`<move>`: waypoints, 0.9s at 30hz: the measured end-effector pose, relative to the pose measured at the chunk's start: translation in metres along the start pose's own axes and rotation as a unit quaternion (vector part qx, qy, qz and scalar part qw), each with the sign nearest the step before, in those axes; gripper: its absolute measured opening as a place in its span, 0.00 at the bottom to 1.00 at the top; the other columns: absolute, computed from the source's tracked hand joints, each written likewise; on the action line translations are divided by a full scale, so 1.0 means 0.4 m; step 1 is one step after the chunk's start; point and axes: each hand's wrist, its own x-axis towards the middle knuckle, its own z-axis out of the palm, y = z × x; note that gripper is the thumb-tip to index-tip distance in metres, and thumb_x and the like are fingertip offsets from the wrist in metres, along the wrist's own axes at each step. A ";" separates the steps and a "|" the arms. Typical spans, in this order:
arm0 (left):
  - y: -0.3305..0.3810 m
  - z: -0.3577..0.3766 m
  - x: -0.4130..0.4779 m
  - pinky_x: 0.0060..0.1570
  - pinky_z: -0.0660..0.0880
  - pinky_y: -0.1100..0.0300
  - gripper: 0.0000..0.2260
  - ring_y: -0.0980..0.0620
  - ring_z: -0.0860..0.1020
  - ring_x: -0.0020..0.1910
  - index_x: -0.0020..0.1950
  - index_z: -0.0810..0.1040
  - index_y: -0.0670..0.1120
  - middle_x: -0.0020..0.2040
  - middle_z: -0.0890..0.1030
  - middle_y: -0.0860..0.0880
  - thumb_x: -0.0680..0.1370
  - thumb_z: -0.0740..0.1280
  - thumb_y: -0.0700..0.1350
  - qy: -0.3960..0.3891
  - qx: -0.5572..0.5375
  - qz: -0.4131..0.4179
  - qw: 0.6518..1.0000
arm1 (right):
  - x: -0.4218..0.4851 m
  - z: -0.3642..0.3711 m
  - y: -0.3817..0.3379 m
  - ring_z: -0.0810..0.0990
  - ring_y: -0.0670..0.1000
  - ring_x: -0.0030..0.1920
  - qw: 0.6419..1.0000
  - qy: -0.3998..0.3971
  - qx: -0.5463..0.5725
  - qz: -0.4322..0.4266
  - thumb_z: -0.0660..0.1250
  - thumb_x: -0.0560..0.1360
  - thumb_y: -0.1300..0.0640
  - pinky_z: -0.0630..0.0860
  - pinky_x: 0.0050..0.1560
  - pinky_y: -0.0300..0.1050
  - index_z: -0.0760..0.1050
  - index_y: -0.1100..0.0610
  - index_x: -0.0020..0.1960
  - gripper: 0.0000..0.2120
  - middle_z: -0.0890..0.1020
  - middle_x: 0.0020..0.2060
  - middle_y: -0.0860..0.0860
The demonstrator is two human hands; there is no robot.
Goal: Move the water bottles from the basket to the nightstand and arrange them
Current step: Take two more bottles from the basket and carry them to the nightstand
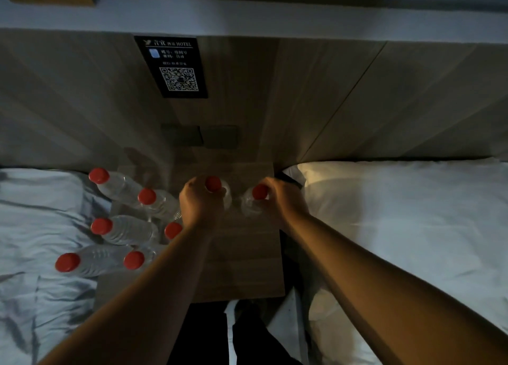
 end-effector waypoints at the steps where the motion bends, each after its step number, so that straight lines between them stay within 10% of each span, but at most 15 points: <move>1: -0.002 0.004 0.009 0.44 0.74 0.58 0.10 0.51 0.78 0.46 0.51 0.81 0.47 0.46 0.81 0.51 0.71 0.74 0.44 0.000 0.004 -0.004 1.000 | 0.007 0.003 0.003 0.79 0.51 0.56 1.000 -0.002 0.010 0.008 0.64 0.77 0.46 0.77 0.57 0.50 0.73 0.50 0.60 0.14 0.81 0.55 0.50; 9: 0.004 0.004 0.054 0.44 0.70 0.59 0.10 0.51 0.75 0.45 0.54 0.79 0.47 0.48 0.79 0.48 0.73 0.71 0.43 -0.029 0.043 0.007 0.999 | 0.039 0.015 -0.027 0.76 0.53 0.62 0.996 -0.024 0.070 0.051 0.59 0.80 0.48 0.71 0.64 0.49 0.72 0.54 0.65 0.16 0.78 0.61 0.53; 16: 0.040 -0.072 0.050 0.37 0.72 0.60 0.11 0.52 0.76 0.43 0.57 0.77 0.48 0.47 0.77 0.50 0.76 0.69 0.48 -0.138 0.100 0.074 0.983 | -0.029 -0.053 -0.076 0.79 0.51 0.53 0.990 -0.051 0.121 0.044 0.61 0.78 0.47 0.74 0.51 0.44 0.74 0.56 0.59 0.16 0.80 0.51 0.52; 27: 0.099 -0.376 -0.252 0.41 0.79 0.54 0.04 0.50 0.80 0.39 0.50 0.80 0.43 0.45 0.81 0.36 0.76 0.68 0.38 -0.211 -0.120 0.110 0.964 | -0.416 -0.227 -0.167 0.81 0.41 0.50 0.957 -0.015 0.287 -0.035 0.67 0.75 0.47 0.80 0.53 0.44 0.76 0.49 0.57 0.12 0.83 0.49 0.45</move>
